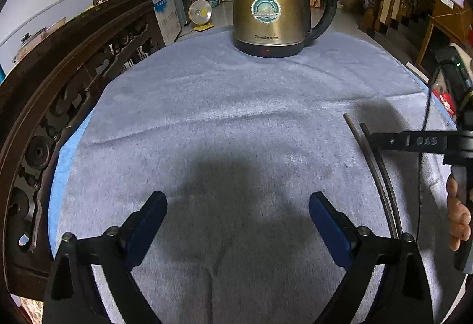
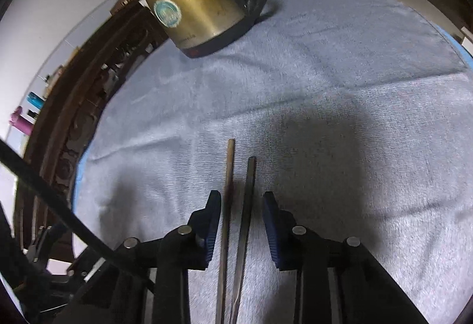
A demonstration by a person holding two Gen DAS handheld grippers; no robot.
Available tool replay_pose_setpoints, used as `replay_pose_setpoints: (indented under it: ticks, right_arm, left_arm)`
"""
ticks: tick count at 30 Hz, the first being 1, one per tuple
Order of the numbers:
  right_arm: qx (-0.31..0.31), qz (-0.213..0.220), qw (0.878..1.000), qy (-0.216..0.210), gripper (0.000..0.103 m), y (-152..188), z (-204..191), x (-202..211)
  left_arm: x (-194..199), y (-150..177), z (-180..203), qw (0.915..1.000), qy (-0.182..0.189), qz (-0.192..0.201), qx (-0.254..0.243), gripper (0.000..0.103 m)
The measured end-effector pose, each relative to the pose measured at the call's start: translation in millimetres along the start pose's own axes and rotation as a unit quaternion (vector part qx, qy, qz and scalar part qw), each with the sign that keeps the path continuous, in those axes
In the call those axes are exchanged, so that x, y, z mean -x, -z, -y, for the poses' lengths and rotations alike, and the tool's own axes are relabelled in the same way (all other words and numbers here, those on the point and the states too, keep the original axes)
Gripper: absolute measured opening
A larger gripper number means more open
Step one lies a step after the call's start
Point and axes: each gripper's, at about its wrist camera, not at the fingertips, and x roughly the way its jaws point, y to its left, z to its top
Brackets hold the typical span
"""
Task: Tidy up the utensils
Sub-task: 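Close the right tool on a chopstick while the left tool grasps the other chopstick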
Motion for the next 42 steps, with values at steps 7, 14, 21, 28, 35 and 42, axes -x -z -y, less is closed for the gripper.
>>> replay_pose_setpoints:
  ticks: [7,14,21,28,35,42]
  right_arm:
    - [0.037,-0.005,0.997,0.06,0.005,-4.3,-2.5,-2.0]
    - [0.016,-0.008,0.994,0.106,0.005,-6.1,37.8,21.6]
    - [-0.033,-0.039,0.995,0.081,0.015,-13.8,69.8,31.7]
    - [-0.02,-0.032,0.995,0.091,0.014,-23.7,67.9,25.5]
    - [-0.027,-0.009,0.998,0.064,0.009,-15.9,74.2,36.7]
    - [-0.02,0.084,0.996,0.014,0.008,10.3,71.0,106.3]
  left_arm:
    - [-13.5,-17.7,14.0,0.9996,0.026,-0.009,-0.01,0.075]
    - [-57.4,-62.1,68.3,0.9918,0.099,-0.067,-0.046,0.074]
    - [-95.3,-86.8,113.3,0.9849,0.12,-0.114,-0.05,0.074]
    - [-104.0,-90.5,130.5,0.9868,0.106,-0.078,-0.094,0.012]
    - [-88.9,-78.7,104.5,0.9875,0.126,-0.075,-0.059,0.005]
    - [-24.3,-74.2,62.8,0.9917,0.126,-0.01,-0.023,0.005]
